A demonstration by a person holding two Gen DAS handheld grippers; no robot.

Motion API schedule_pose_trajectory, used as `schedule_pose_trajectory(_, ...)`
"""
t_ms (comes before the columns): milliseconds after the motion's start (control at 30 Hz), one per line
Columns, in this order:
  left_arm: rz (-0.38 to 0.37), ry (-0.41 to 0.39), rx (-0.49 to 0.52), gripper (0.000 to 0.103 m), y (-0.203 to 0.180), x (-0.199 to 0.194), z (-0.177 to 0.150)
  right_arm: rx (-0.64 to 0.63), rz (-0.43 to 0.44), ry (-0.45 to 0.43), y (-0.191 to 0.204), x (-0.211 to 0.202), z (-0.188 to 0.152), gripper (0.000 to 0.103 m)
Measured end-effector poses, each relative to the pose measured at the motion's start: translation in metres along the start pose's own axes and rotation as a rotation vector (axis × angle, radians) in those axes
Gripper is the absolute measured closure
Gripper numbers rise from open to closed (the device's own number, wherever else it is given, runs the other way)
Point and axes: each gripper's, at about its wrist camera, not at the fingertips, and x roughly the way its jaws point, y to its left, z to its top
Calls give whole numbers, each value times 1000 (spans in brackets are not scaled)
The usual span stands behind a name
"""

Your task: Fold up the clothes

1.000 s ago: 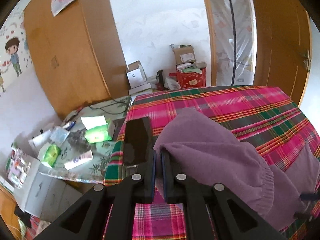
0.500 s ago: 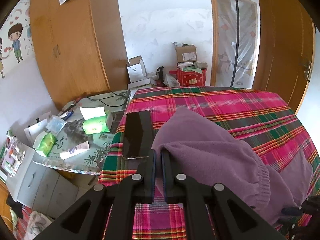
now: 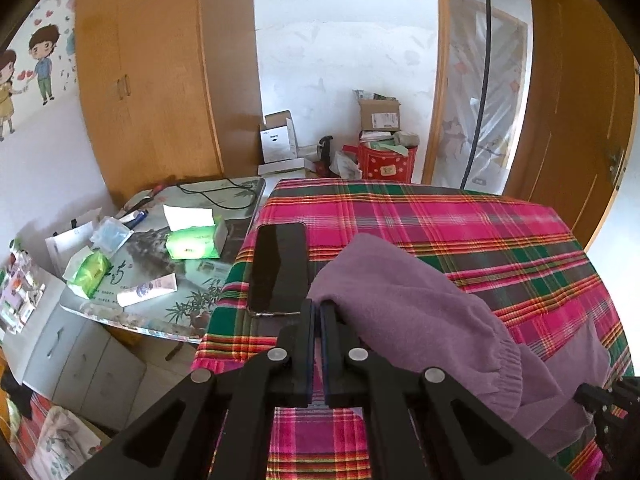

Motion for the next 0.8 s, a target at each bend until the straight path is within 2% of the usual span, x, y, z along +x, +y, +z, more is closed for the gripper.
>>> schedule_pose_trajectory(133, 10, 26, 8, 100, 1, 3, -8, 36, -25, -26, -12, -3, 4, 101)
schedule_pose_trajectory(300, 23, 64, 1, 100, 8, 10, -27, 48, -94, -10, -19, -1, -1, 102)
schedule_pose_trajectory(433, 13, 115, -10, 100, 13, 19, -40, 88, -40, 17, -26, 0, -8, 99)
schedule_pose_trajectory(500, 9, 116, -19, 100, 14, 19, -45, 108, -4, 26, -30, -1, -11, 93)
schedule_pose_trajectory(533, 5, 113, -26, 100, 15, 18, -46, 116, 31, 19, -29, -4, -13, 78)
schedule_pose_trajectory(567, -1, 113, -28, 100, 15, 19, -47, 118, 72, 11, -27, -7, -15, 55)
schedule_pose_trajectory(633, 1, 118, -32, 100, 15, 21, -48, 91, 111, 2, -19, -9, -17, 39)
schedule_pose_trajectory(800, -14, 123, -42, 100, 12, 21, -53, -28, 96, 53, 8, 8, -20, 33)
